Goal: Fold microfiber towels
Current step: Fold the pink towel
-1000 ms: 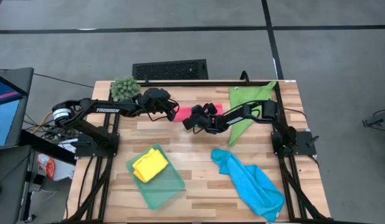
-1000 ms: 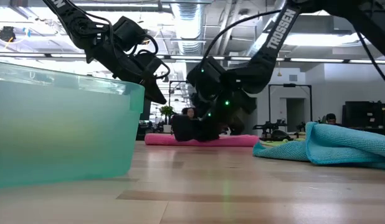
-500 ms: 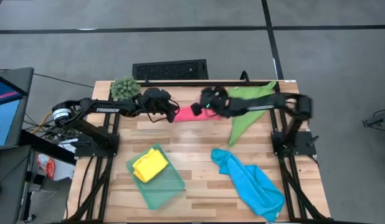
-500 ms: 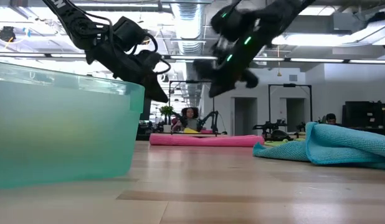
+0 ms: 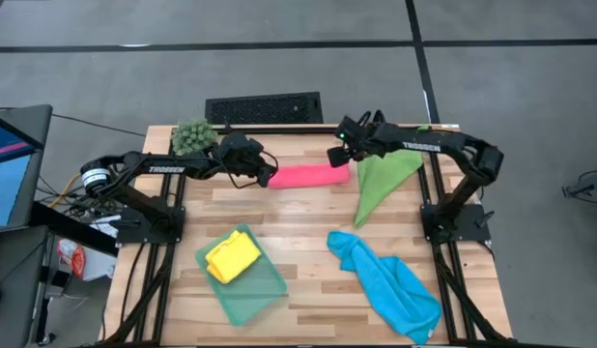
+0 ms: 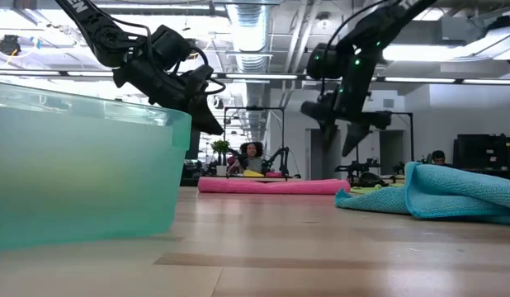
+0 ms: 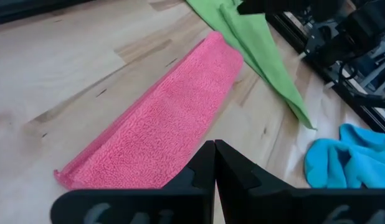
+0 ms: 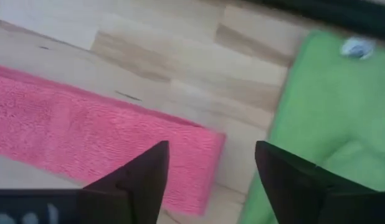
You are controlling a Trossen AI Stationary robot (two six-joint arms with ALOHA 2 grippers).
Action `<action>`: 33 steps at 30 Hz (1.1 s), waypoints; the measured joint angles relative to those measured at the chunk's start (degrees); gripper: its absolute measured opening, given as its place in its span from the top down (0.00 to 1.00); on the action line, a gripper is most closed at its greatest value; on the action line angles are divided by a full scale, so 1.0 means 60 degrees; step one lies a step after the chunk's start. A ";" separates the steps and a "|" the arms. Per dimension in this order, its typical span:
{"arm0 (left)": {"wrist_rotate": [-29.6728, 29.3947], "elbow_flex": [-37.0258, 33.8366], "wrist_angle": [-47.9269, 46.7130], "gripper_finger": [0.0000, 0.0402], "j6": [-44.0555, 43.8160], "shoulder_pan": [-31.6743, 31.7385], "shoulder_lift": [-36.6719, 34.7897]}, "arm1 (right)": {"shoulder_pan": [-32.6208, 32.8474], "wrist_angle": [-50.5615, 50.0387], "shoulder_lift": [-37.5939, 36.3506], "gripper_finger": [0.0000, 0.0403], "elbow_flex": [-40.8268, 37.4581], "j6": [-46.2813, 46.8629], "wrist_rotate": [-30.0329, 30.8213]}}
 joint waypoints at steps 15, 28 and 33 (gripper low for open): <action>-0.0038 0.0000 -0.0055 1.00 0.0046 0.0000 0.0000 | -0.0048 0.0144 0.1730 0.33 -0.0008 -0.0152 -0.1138; -0.0249 0.0000 -0.0051 1.00 0.0061 0.0000 0.0000 | -0.0074 0.0171 0.2413 0.60 0.0035 -0.0417 -0.1866; -0.0430 0.0000 -0.0051 1.00 0.0126 -0.0004 0.0000 | -0.0071 0.0326 0.2443 0.84 0.0040 -0.0655 -0.2139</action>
